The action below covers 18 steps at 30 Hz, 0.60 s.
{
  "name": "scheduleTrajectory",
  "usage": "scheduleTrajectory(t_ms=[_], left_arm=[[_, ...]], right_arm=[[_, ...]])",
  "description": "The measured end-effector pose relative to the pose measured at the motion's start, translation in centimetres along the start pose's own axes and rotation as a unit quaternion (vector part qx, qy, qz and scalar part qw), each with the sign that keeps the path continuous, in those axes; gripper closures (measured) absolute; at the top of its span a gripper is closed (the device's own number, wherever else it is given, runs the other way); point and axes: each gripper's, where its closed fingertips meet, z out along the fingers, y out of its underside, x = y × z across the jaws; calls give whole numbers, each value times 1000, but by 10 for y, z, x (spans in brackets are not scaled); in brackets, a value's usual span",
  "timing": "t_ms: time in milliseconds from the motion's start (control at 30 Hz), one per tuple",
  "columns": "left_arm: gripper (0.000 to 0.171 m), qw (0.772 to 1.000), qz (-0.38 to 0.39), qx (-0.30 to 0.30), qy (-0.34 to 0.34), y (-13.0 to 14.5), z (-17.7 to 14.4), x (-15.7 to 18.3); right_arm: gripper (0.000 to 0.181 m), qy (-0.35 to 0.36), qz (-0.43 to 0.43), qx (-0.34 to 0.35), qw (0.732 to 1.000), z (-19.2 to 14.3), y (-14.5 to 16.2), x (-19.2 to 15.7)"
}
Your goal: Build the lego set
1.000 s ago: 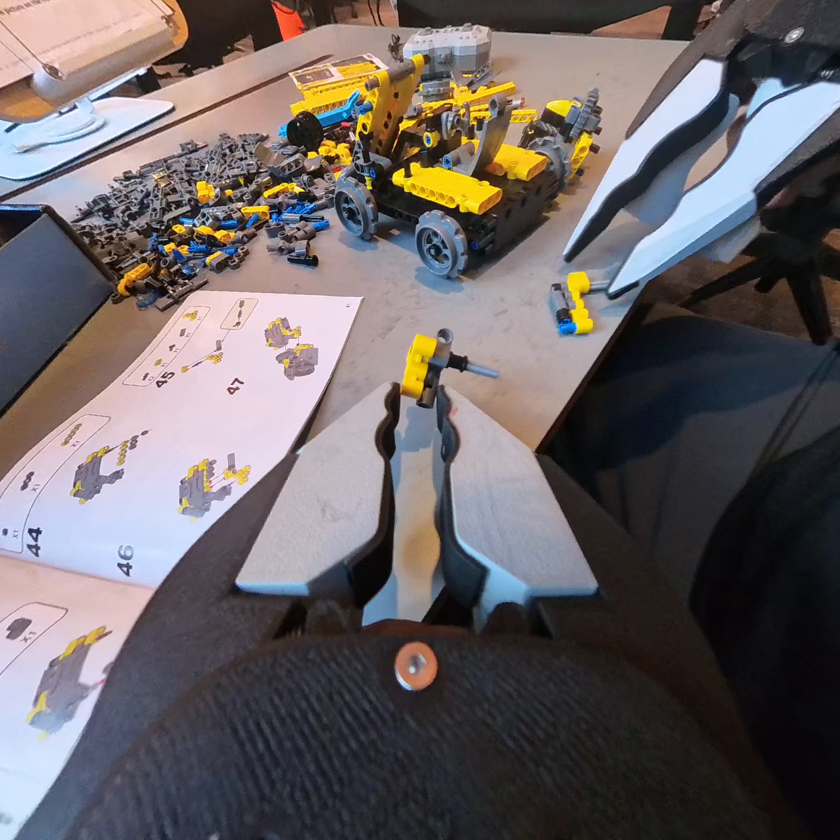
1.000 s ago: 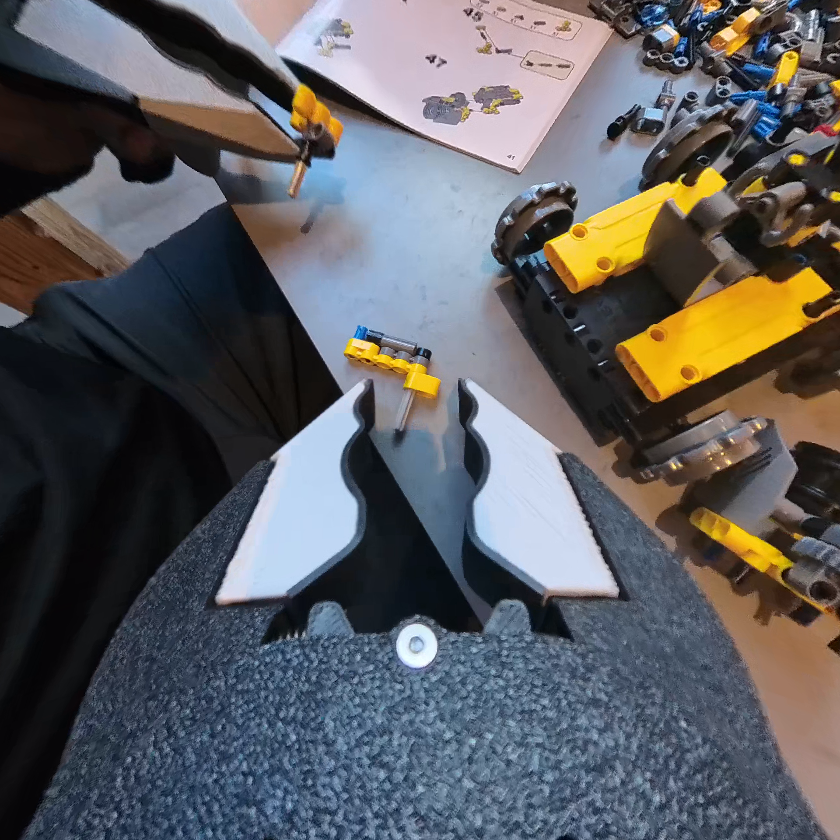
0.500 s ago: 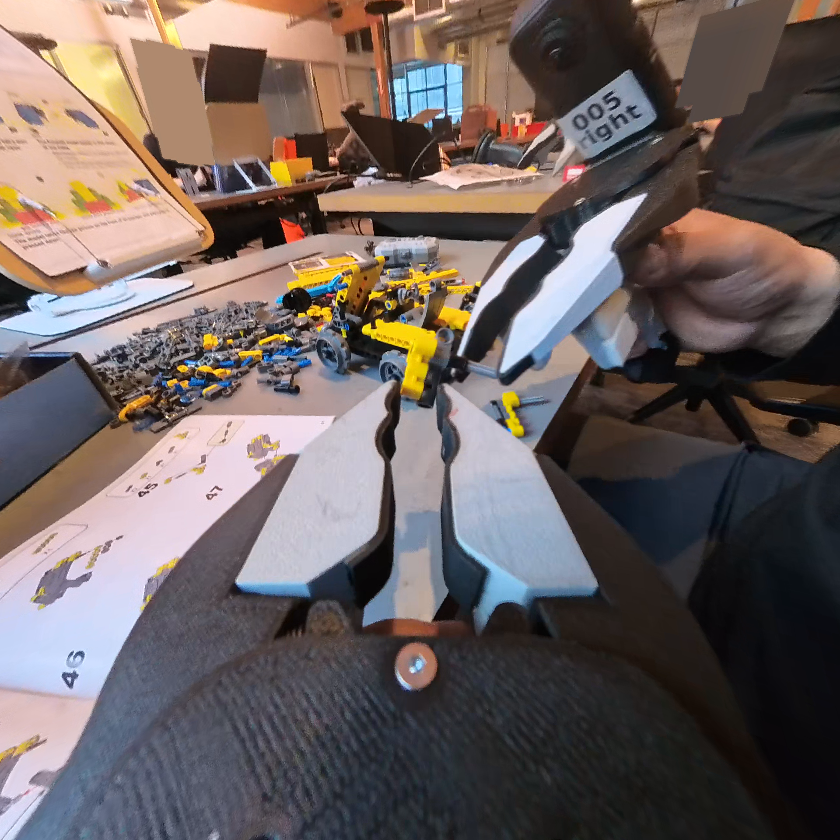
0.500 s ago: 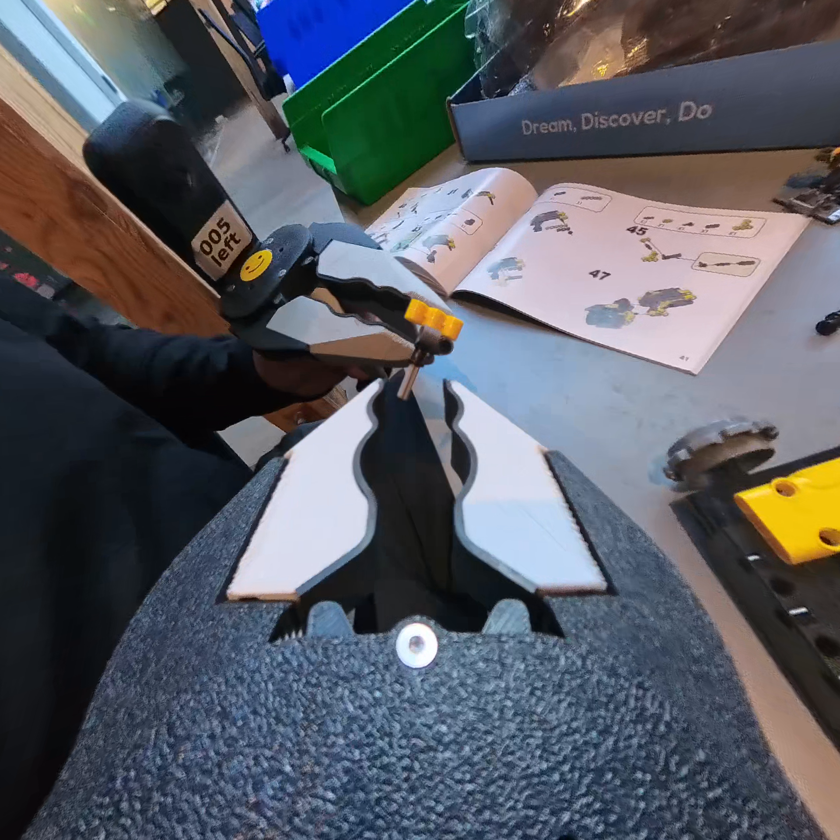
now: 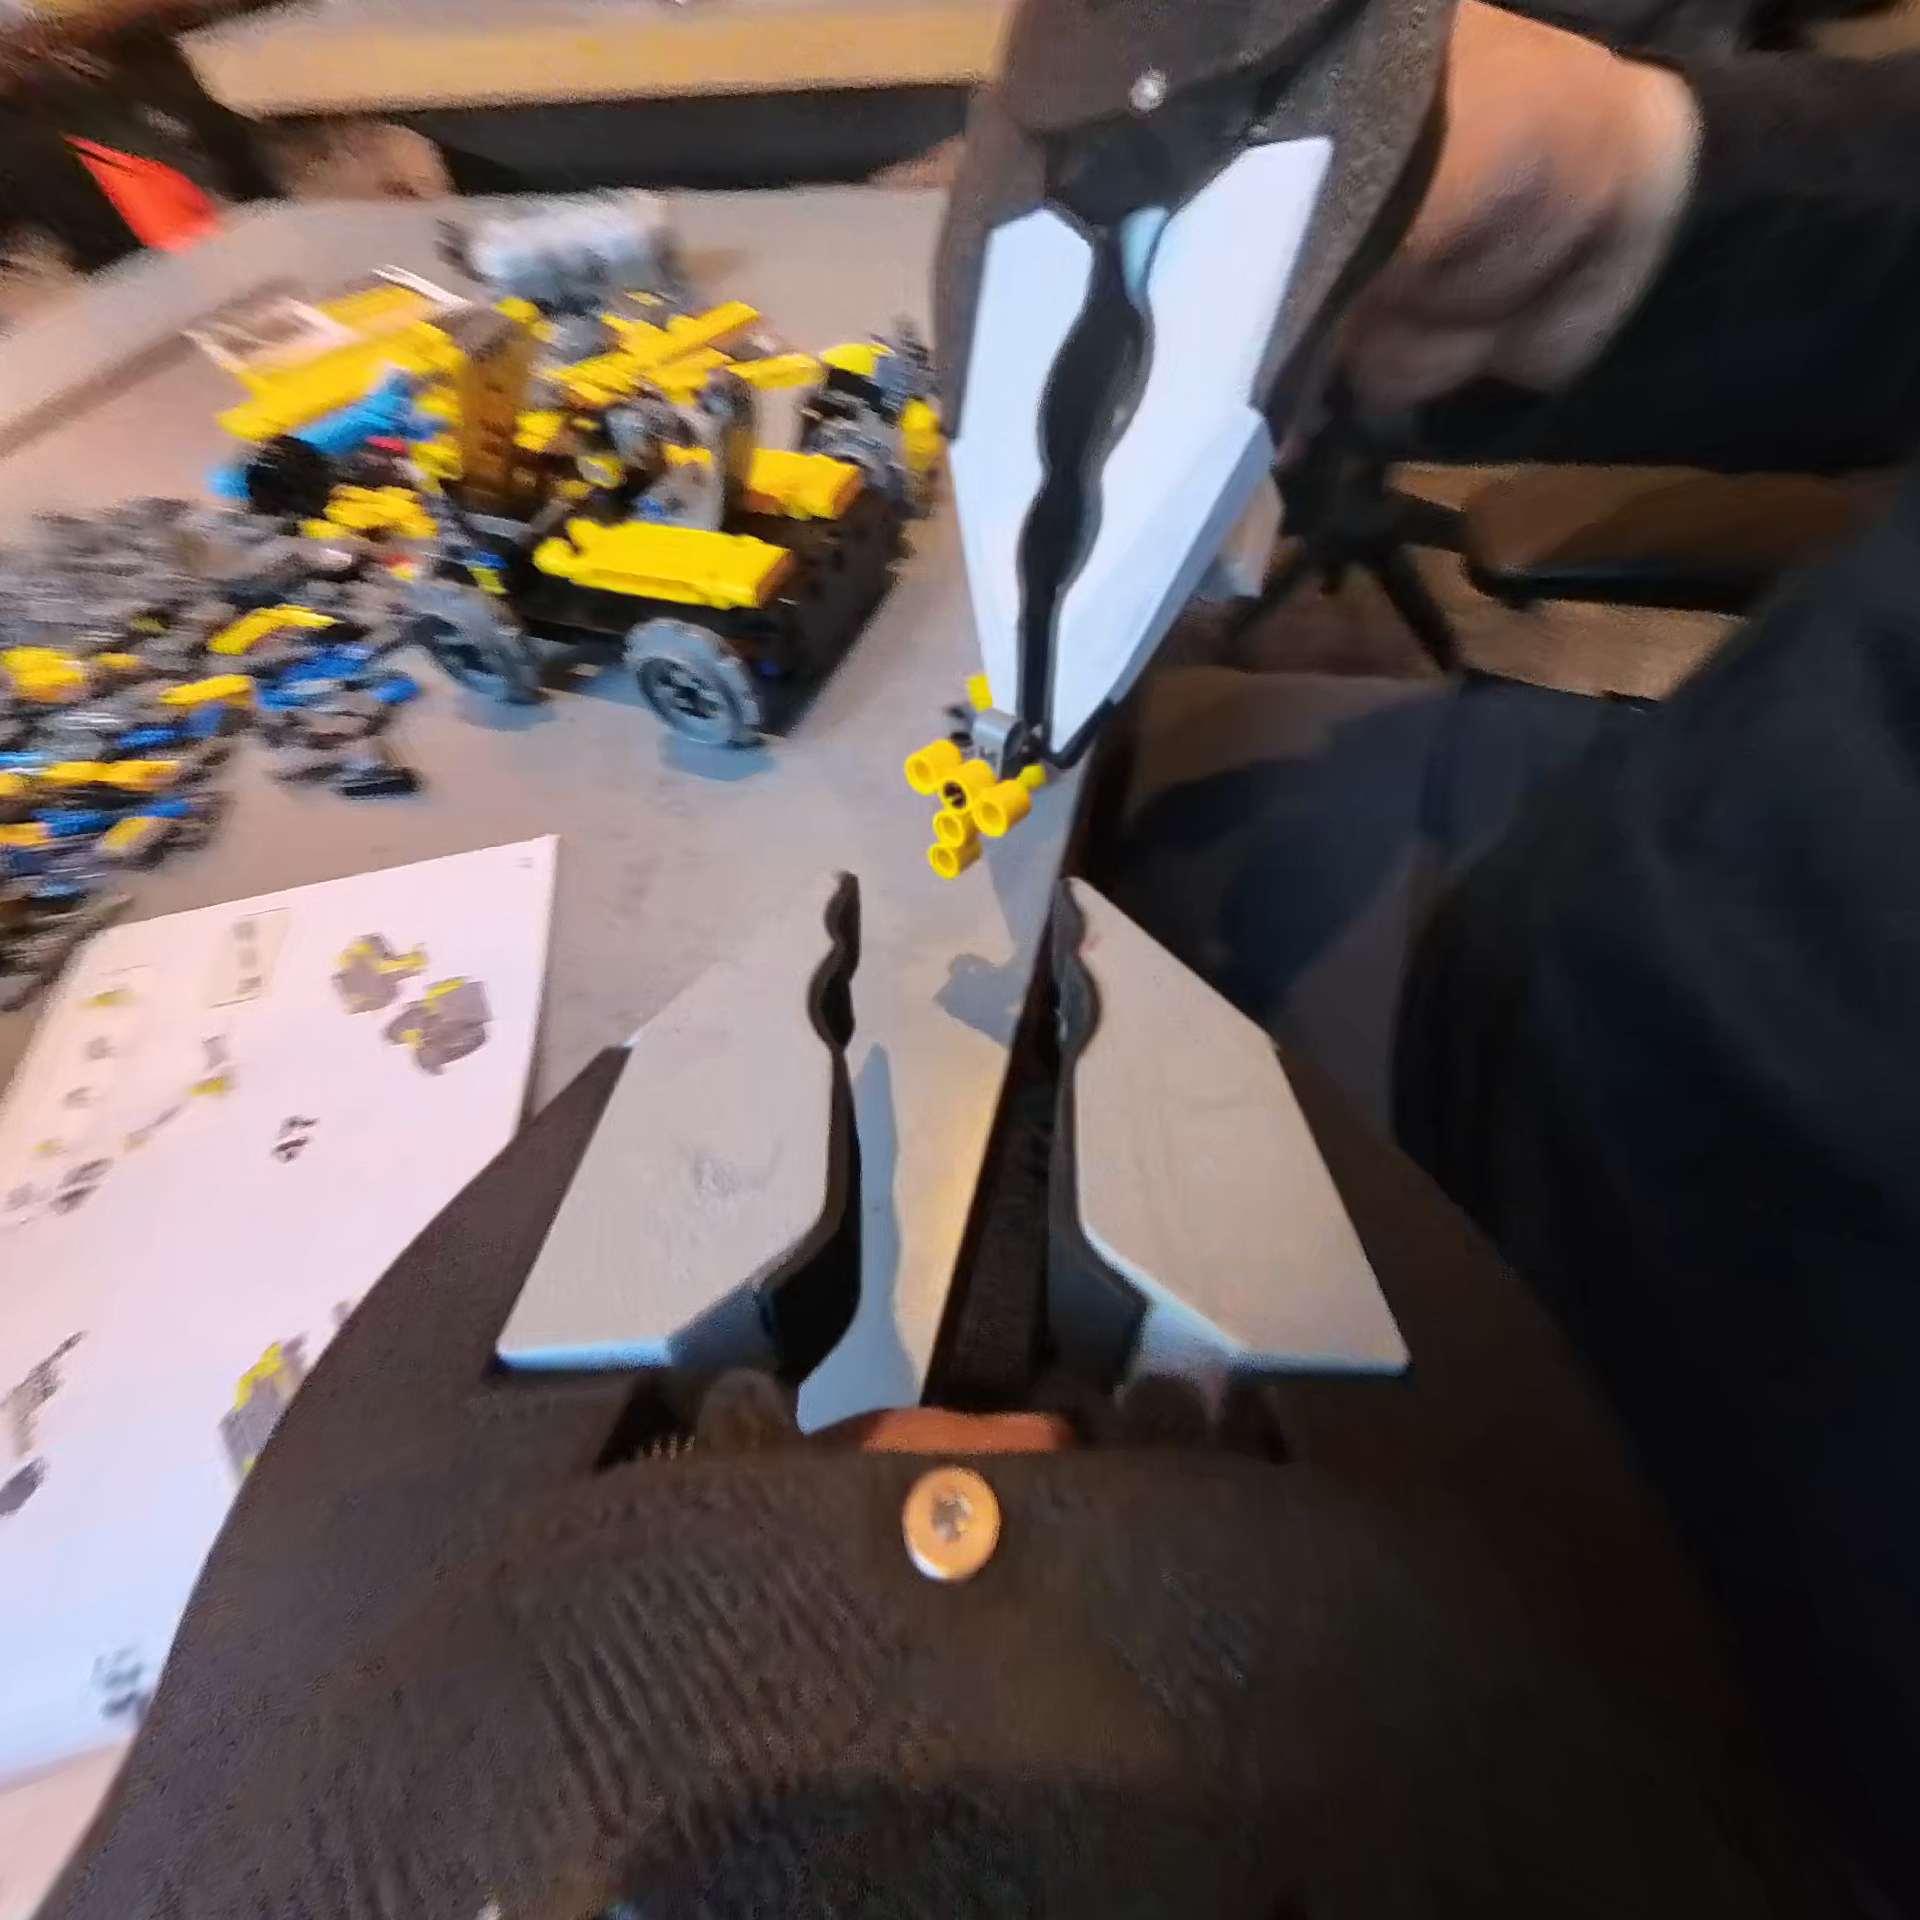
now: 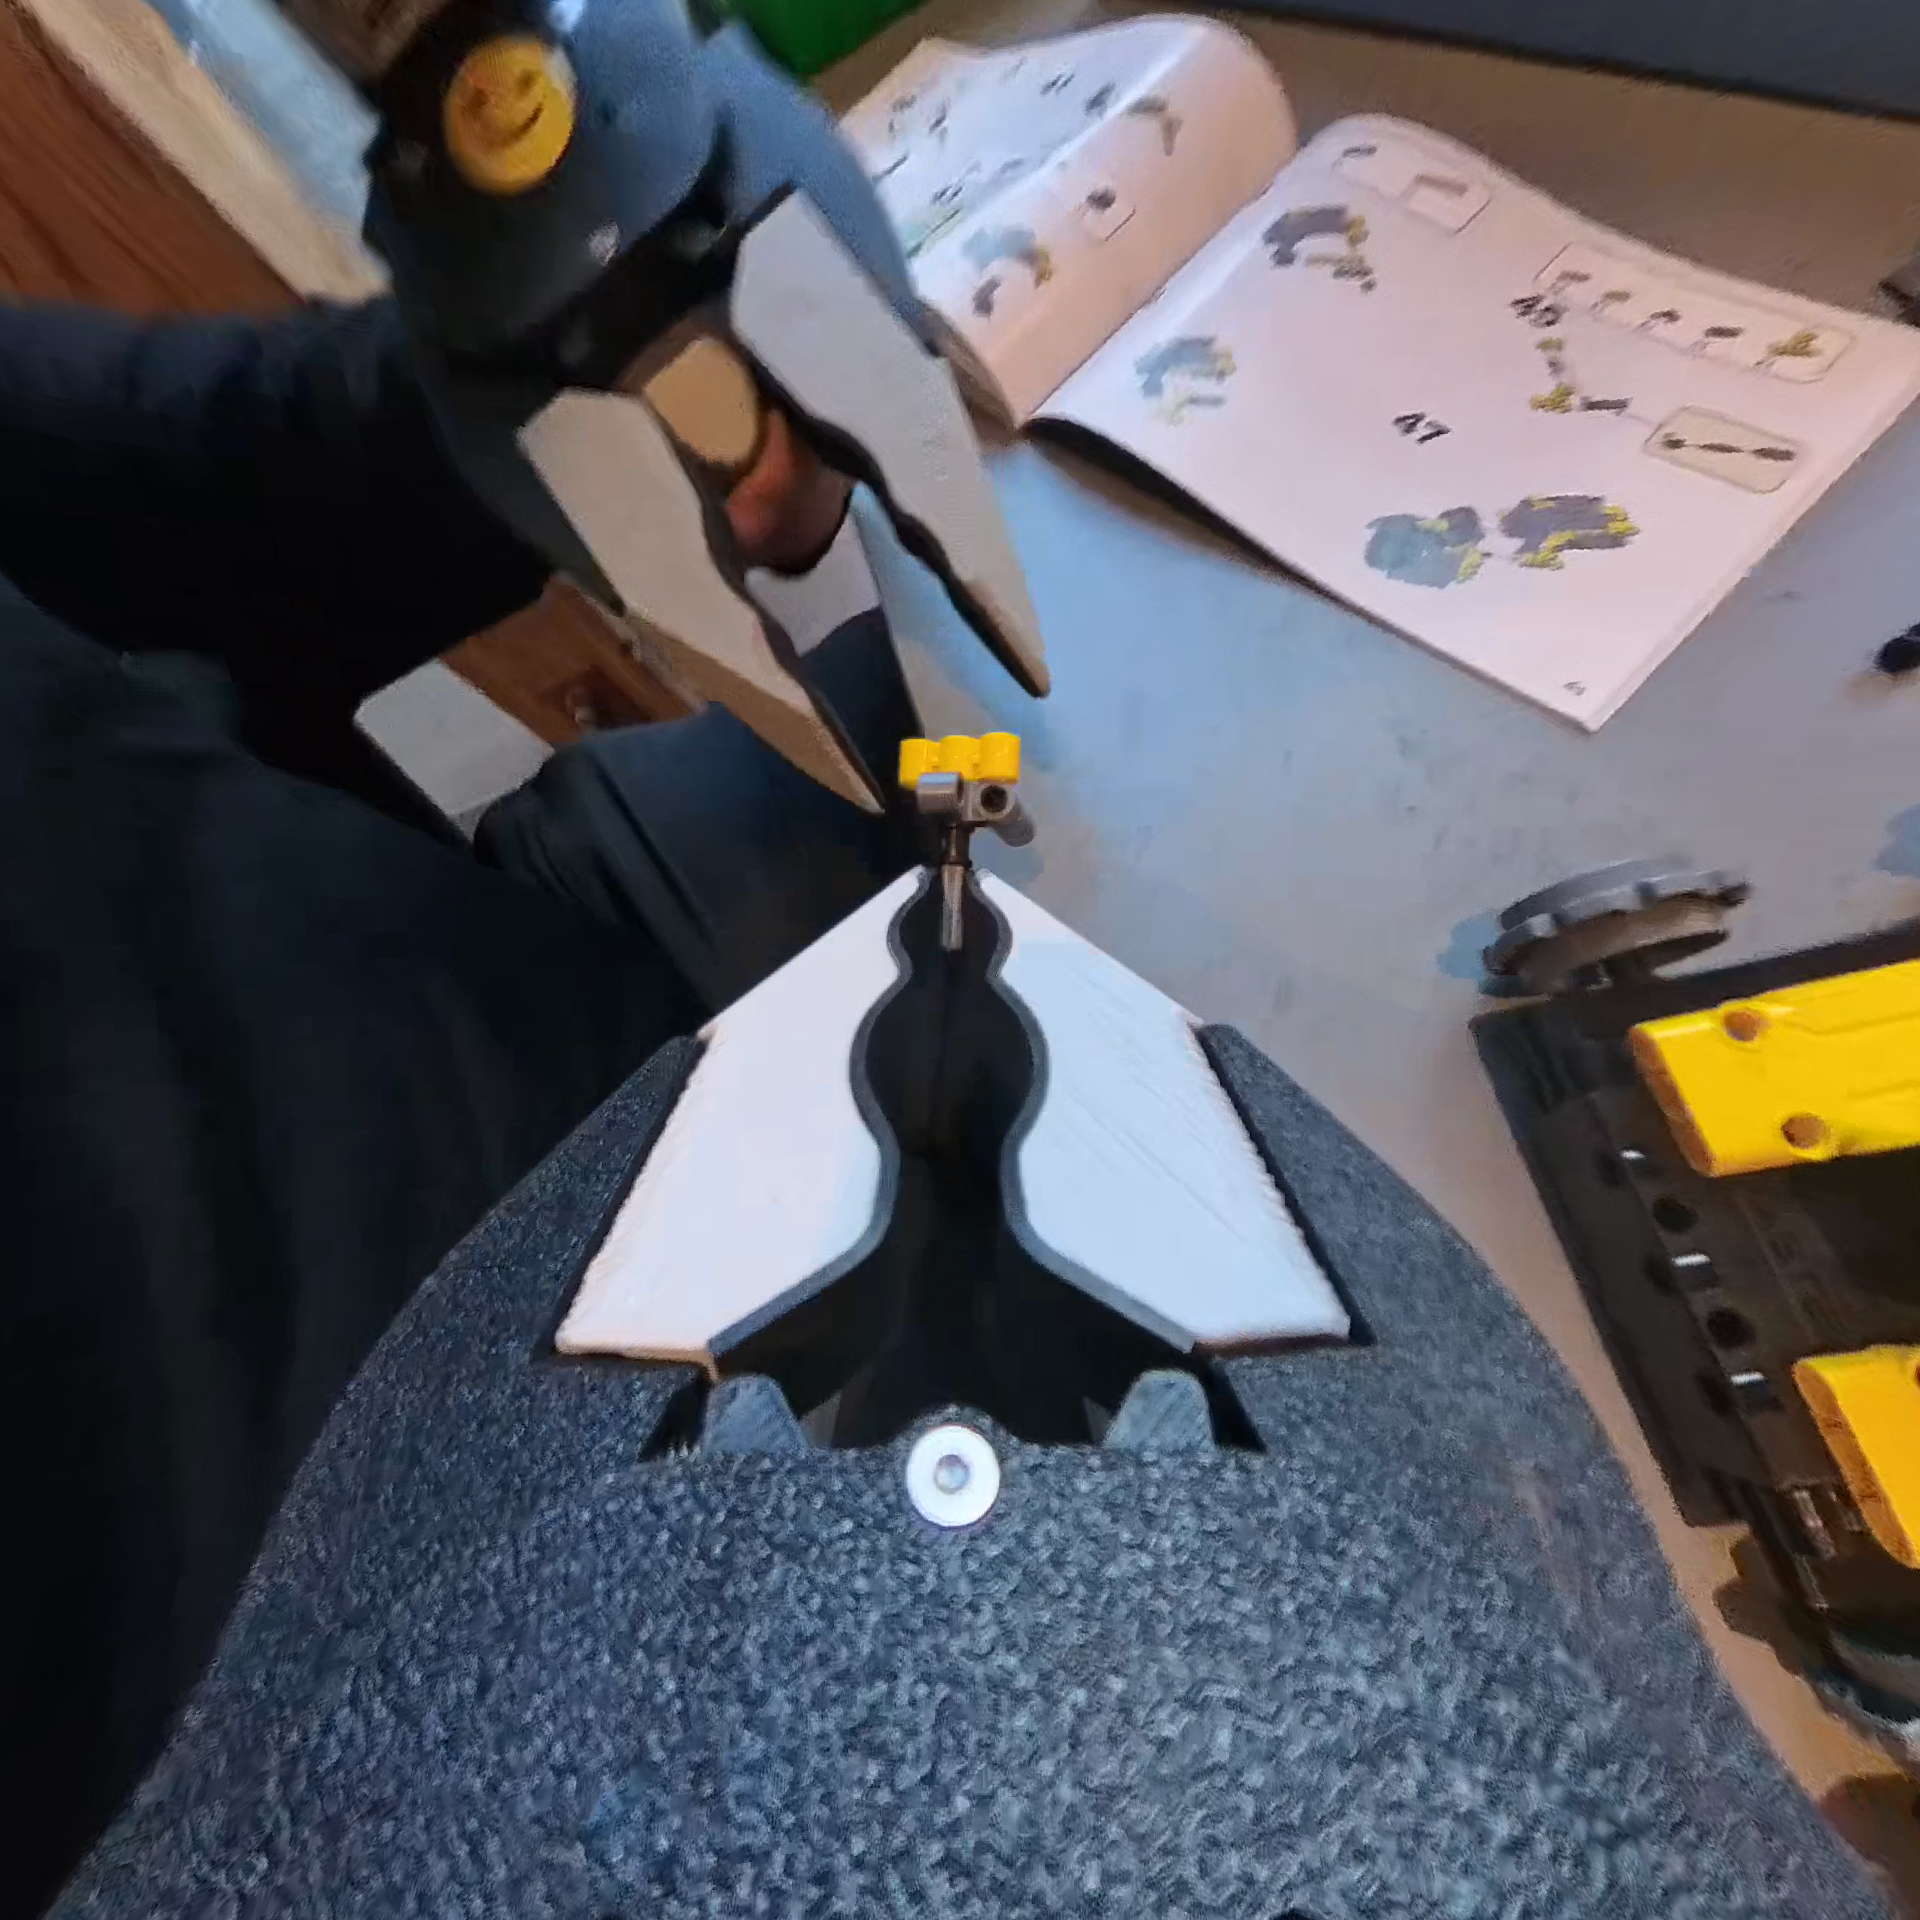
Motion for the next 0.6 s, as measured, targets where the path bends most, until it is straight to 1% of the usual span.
scheduleTrajectory(t_ms=[33, 133, 233, 400, 467, 600], left_arm=[[134, 1000, 0, -10, 27, 1, 1, 4], [138, 998, 9, -16, 62, -2, 2, 9], [144, 995, 0, -16, 103, -1, 4, 20], [141, 992, -15, 6, 123, -3, 2, 25], [138, 992, -23, 1, 122, -2, 1, 23], [142, 991, -29, 7, 129, -4, 1, 25]], right_arm=[[178, -11, -11, -11, 1000, 0, 3, -5], [178, -46, -36, -38, 998, -1, 12, -19], [178, -48, -42, -55, 996, -1, 17, -21], [178, -56, -23, -48, 997, -2, 15, -20], [178, -62, -22, -44, 997, -2, 12, -20], [178, -74, -30, -47, 996, 0, 8, -23]])
